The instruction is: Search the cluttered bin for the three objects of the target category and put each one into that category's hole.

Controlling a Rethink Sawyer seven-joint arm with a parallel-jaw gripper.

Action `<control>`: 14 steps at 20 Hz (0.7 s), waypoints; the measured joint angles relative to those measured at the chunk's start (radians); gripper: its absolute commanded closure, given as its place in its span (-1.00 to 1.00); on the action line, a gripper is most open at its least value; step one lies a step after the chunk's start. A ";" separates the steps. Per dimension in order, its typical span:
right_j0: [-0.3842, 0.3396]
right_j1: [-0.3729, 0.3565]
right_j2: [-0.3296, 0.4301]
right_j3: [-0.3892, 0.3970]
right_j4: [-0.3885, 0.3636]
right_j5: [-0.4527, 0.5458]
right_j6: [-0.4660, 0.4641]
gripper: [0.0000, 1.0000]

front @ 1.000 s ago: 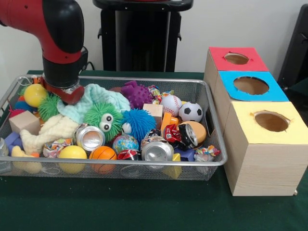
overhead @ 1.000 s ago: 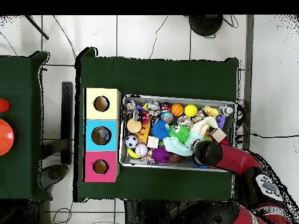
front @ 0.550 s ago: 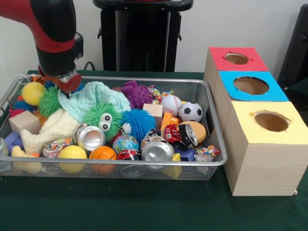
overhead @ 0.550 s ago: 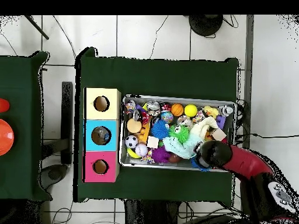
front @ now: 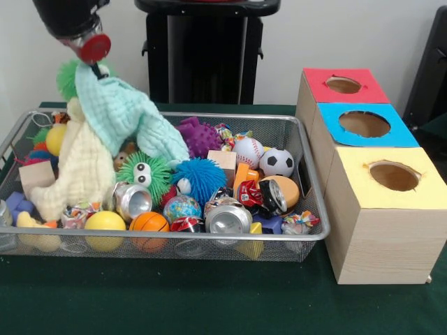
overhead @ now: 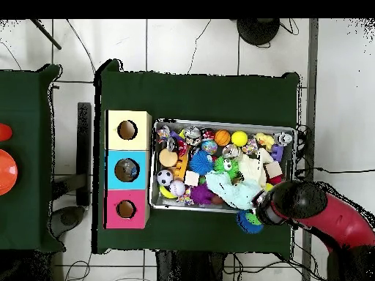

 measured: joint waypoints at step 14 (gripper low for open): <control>0.020 -0.115 0.006 0.125 0.114 0.149 0.000 1.00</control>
